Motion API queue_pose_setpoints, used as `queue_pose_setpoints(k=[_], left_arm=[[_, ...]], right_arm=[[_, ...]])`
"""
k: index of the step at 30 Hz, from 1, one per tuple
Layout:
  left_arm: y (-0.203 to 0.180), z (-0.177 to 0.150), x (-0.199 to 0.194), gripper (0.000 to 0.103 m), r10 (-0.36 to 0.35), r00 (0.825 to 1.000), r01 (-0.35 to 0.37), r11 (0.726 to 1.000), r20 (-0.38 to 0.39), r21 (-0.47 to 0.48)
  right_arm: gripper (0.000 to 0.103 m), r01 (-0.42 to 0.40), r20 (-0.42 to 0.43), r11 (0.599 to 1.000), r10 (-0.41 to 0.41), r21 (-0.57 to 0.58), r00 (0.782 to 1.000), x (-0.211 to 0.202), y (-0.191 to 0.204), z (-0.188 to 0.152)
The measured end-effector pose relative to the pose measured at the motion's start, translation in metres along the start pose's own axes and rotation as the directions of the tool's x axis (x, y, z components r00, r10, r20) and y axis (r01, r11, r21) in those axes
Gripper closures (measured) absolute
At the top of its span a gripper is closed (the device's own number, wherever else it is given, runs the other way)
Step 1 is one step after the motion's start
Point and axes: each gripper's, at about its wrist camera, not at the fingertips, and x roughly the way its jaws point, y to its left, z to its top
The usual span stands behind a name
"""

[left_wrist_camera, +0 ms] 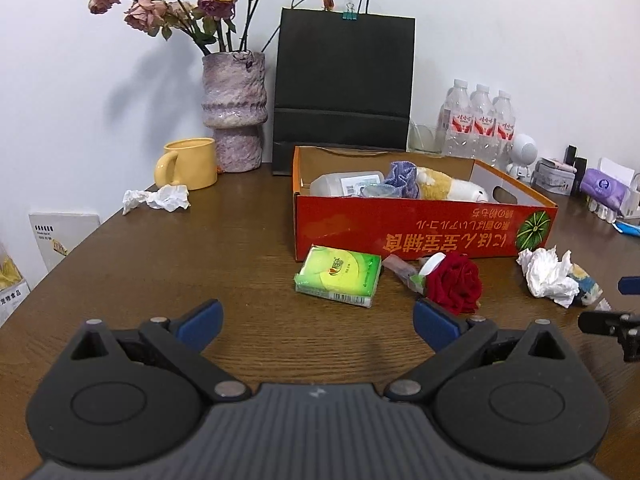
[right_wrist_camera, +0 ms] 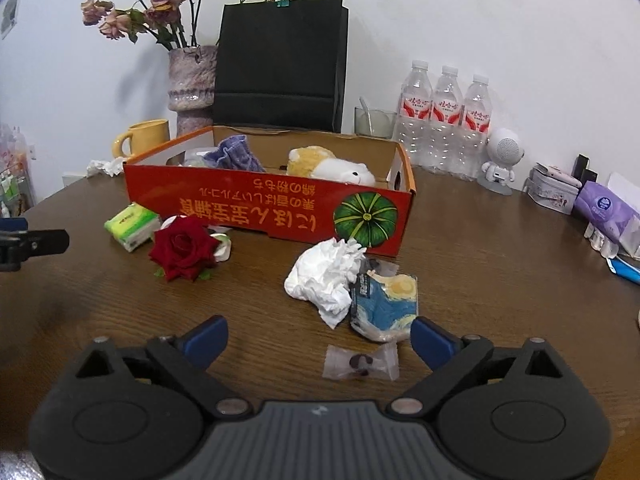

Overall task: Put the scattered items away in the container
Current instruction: 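Move left gripper to the green tissue pack while right gripper approaches the blue-white packet, then close left gripper on the tissue pack while right gripper closes on the packet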

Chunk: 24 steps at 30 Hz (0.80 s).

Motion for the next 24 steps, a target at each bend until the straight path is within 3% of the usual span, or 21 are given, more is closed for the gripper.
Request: queue_pose_setpoints(k=[7,12,15,22,24], left_arm=[[0.0,0.006,0.024,0.0,0.005,0.999,-0.003,0.999,-0.038,0.043],[-0.005,0.014,0.046,0.0,0.012,0.998,-0.007,0.996,-0.06,0.088],[-0.008,0.018,0.059,0.0,0.009,0.998,-0.003,0.996,-0.069,0.09],[-0.015,0.024,0.092,0.0,0.047,0.994,-0.035,0.992,-0.095,0.121],[-0.016,0.026,0.1,0.0,0.05,0.993,-0.037,0.991,-0.106,0.125]], right_arm=[[0.009,0.044,0.001,0.999,-0.044,-0.004,0.999,0.014,-0.008,0.01],[0.028,0.041,-0.029,0.997,-0.039,0.062,0.999,0.022,-0.037,0.014],[0.032,0.03,-0.024,0.992,-0.028,0.119,0.999,0.02,-0.056,0.015],[0.053,-0.025,-0.111,0.993,0.038,0.12,0.993,0.05,-0.066,0.021],[0.067,-0.053,-0.125,0.989,0.07,0.14,0.99,0.057,-0.067,0.019]])
